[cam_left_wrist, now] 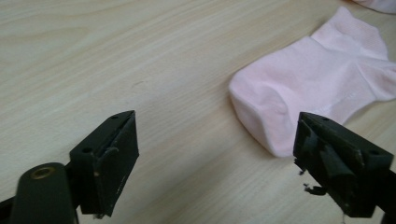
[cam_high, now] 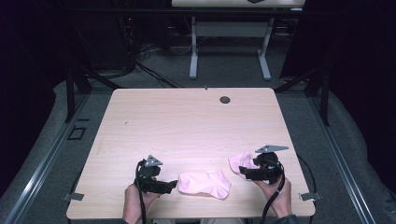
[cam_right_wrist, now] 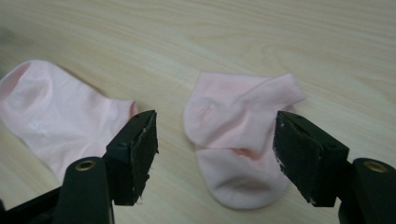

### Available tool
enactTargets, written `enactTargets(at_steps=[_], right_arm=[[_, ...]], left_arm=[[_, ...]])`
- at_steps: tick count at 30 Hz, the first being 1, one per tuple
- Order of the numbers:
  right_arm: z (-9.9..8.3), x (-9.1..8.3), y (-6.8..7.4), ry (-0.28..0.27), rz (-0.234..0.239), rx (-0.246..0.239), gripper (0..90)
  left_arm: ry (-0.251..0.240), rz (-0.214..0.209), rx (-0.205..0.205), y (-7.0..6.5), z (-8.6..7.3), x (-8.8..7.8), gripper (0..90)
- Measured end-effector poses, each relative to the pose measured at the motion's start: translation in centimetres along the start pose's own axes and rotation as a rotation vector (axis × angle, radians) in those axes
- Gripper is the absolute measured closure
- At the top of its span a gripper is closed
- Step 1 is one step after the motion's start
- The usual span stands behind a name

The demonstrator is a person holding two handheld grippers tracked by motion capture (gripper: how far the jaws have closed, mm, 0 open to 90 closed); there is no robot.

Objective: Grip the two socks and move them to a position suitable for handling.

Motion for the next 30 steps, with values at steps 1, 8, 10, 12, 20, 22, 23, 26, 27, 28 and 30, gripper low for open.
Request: enactTargets(at_steps=[1, 8, 10, 12, 20, 22, 23, 26, 27, 28, 30], right_arm=[[0.2, -0.1, -0.4, 0.001, -0.013, 0.012, 32.0], [0.4, -0.3, -3.1, 0.005, -0.049, 0.08, 37.2], [0.7, 0.3, -3.1, 0.025, -0.037, 0.066, 37.3], [0.9, 0.9, -3.0, 0.04, -0.031, 0.068, 39.5], [0.6, 3.8, -3.4, 0.112, -0.033, 0.115, 57.0], [0.5, 4.4, -3.5, 0.124, -0.041, 0.124, 60.4], [0.6, 4.6, -3.5, 0.126, -0.041, 0.131, 63.5], [0.5, 4.8, -3.7, 0.146, -0.055, 0.125, 71.5], [0.4, 4.9, -3.7, 0.142, -0.052, 0.125, 74.4], [0.3, 5.0, -3.7, 0.144, -0.054, 0.123, 76.4], [0.2, 5.0, -3.6, 0.132, -0.045, 0.117, 80.9]], left_arm=[[0.0, 0.007, -0.003, 0.3, 0.0, 0.0, 10.6], [0.004, 0.03, -0.018, 1.4, 0.0, 0.1, 9.2], [0.005, 0.033, -0.017, 1.4, 0.0, 0.1, 9.2], [0.005, 0.032, -0.018, 1.4, -0.1, 0.1, 9.2], [0.015, 0.03, -0.008, 1.2, -0.2, 0.2, 10.9], [0.012, 0.029, -0.011, 1.2, -0.2, 0.2, 11.4], [0.013, 0.027, -0.007, 1.2, -0.2, 0.1, 11.6], [0.011, 0.026, -0.005, 1.2, -0.2, 0.1, 12.3], [0.01, 0.025, -0.007, 1.2, -0.2, 0.1, 12.3], [0.01, 0.025, -0.009, 1.2, -0.2, 0.1, 12.3], [0.009, 0.025, -0.007, 1.1, -0.2, 0.1, 12.4]])
Point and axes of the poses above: each handheld gripper's, and its own axes: x roughly forward along the jaws, z roughly out of its top, y roughly to its left, the point moved 7 cm from there along x, roughly forward along the jaws, and after that the axes turned 12 degrees about z, right-handed, at the moved point
